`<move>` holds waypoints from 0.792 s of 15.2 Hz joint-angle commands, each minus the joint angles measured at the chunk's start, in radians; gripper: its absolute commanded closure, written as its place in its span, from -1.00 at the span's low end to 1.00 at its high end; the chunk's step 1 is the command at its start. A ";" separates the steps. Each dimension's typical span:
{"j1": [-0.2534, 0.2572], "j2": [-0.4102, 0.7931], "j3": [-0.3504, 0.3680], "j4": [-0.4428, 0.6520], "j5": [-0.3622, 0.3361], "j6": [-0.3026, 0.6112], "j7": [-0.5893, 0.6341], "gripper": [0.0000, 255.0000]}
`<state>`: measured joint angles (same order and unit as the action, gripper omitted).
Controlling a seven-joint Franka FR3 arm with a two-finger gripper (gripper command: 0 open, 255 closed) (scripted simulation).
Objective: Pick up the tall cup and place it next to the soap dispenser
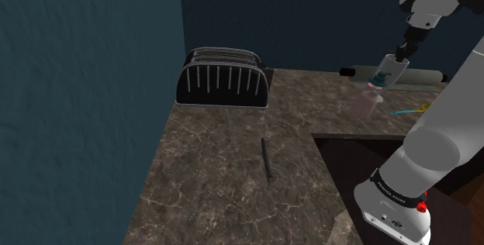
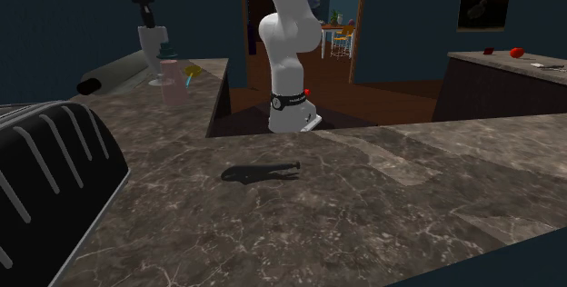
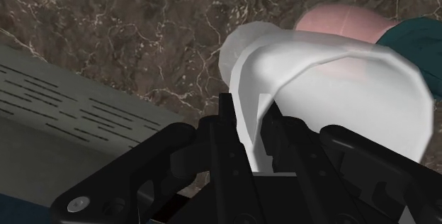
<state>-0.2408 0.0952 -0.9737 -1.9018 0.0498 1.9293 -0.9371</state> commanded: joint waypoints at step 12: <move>-0.016 0.056 0.010 -0.088 0.054 0.121 -0.034 1.00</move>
<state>-0.2564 0.1519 -0.9632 -1.9892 0.1040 2.0486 -0.9704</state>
